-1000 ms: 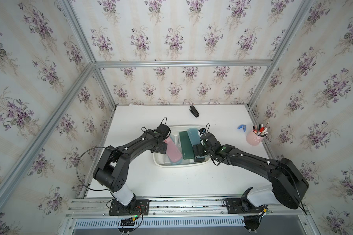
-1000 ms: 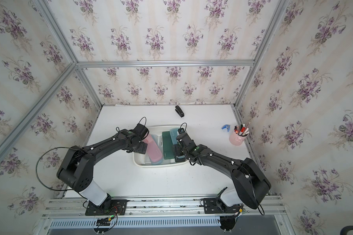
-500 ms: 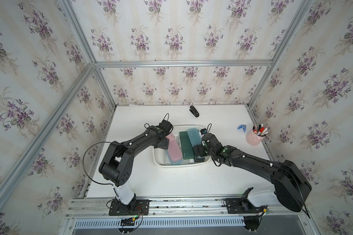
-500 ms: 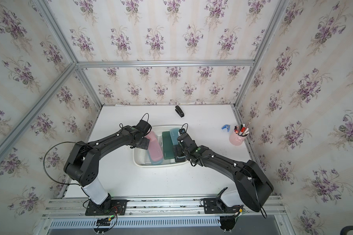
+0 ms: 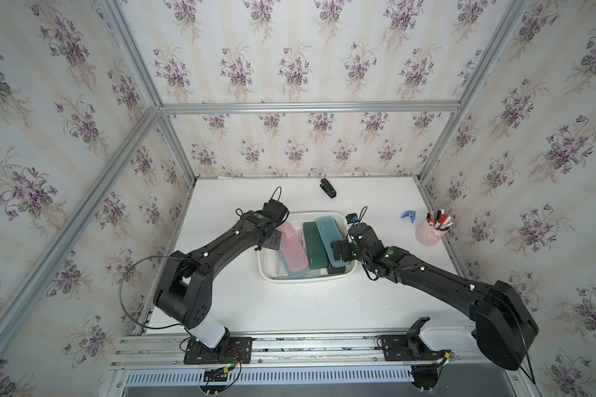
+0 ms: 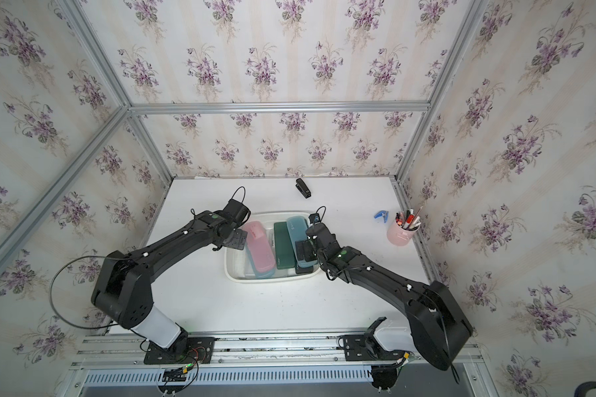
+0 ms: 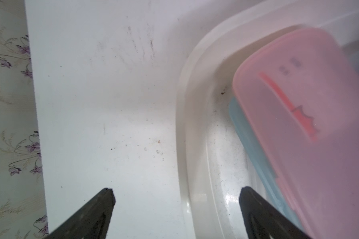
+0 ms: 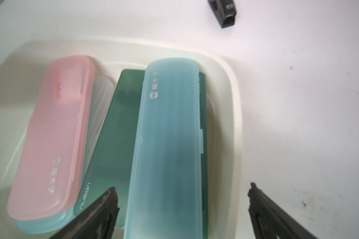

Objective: Put the pencil case into the storage box
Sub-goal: Place the pencil case at the storage box, then reset both arms

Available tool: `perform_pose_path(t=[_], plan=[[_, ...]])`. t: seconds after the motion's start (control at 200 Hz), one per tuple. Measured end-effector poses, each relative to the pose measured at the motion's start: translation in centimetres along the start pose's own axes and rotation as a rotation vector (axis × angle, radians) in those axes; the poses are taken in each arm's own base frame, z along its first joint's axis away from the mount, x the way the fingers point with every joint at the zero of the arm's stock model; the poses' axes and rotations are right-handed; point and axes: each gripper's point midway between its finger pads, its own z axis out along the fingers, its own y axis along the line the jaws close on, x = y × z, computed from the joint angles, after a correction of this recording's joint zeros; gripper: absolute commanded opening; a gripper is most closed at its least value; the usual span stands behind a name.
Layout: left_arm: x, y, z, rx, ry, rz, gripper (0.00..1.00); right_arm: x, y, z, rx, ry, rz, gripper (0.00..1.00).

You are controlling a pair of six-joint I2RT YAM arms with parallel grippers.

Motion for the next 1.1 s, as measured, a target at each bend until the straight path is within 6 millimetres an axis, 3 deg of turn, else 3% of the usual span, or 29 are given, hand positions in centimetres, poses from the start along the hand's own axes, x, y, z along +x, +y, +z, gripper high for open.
perform_pose_path(t=[0.12,0.26,0.335,0.495,0.599,0.794,1.029,1.099], plan=[[-0.5,1.8,-2.5,0.023,-0.06,-0.068,0.99,-1.1,-3.5,-0.9,0.048,-0.044,0.091,1.0],[1.3,3.9,-3.4,0.054,-0.097,-0.148,0.99,0.6,-8.8,-1.1,0.111,-0.038,0.21,1.0],[2.5,5.3,-2.8,0.038,-0.132,-0.186,0.99,1.4,-10.8,-1.0,0.119,-0.04,0.255,1.0],[4.4,9.6,0.8,-0.043,-0.163,-0.27,0.99,1.1,-16.6,-0.5,0.222,-0.139,0.331,1.0],[5.1,11.6,3.3,-0.083,-0.206,-0.309,0.99,1.7,-18.2,0.8,0.272,-0.184,0.279,1.0],[6.1,11.2,7.3,-0.057,-0.302,-0.281,0.99,3.0,-20.8,2.8,0.386,-0.222,0.177,1.0],[0.0,11.2,8.4,-0.023,-0.426,-0.245,0.99,-0.7,-21.3,2.4,0.393,-0.395,0.103,1.0],[-0.7,10.7,8.7,0.002,-0.443,-0.226,0.99,-0.6,-21.0,2.3,0.373,-0.432,0.085,1.0]])
